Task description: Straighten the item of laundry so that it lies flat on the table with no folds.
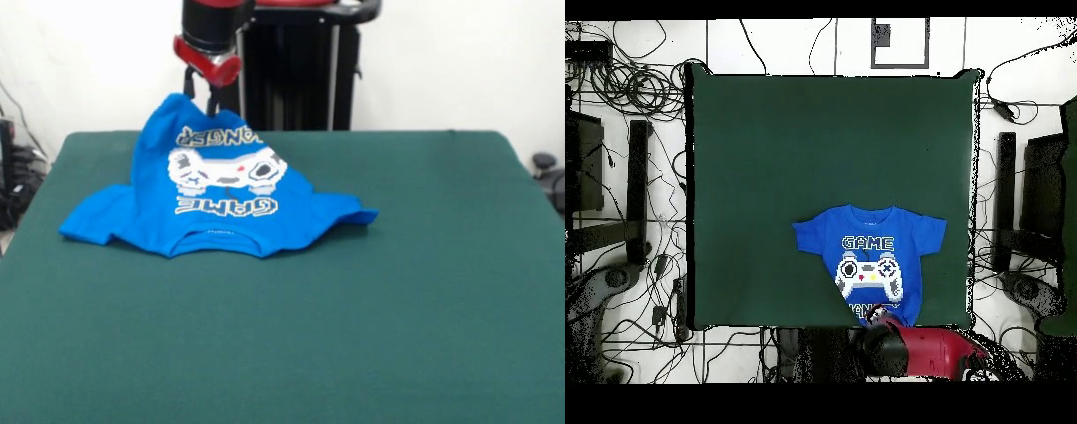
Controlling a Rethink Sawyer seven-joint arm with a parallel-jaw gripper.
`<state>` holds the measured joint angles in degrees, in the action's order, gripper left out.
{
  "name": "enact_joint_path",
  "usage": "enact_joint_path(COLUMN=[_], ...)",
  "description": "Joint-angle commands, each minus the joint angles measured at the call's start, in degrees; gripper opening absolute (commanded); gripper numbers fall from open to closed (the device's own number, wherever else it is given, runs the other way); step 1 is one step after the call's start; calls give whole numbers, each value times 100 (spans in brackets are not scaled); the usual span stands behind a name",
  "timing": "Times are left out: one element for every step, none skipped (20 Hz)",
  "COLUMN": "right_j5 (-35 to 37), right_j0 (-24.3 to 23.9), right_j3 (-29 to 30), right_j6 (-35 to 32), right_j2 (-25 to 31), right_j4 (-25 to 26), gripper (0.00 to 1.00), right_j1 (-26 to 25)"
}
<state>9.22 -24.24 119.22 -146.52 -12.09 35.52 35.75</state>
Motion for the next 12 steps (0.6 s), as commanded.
enact_joint_path(right_j5=[890,973,1026,1084,1152,1239,1319,1404,1490,1587,1681,1769], right_j0=[69,61,56,53,38,32,41,38,44,43,47,59], right_j3=[-231,-218,-199,-185,-161,-147,-110,-90,-59,-44,-40,-47], right_j6=[241,263,272,287,308,343,367,394,415,436,466,479], right_j2=[956,983,996,1009,1026,1045,1056,1075,1090,1113,1127,1140], right_j4=[-471,-494,-505,-514,-531,-550,-570,-598,-621,-654,-675,-701], gripper=[100,100,100,100,100,100,100,100,100,100,100,100], right_j1=[310,371,418,473,535,609,699,774,873,945,1020,1072])
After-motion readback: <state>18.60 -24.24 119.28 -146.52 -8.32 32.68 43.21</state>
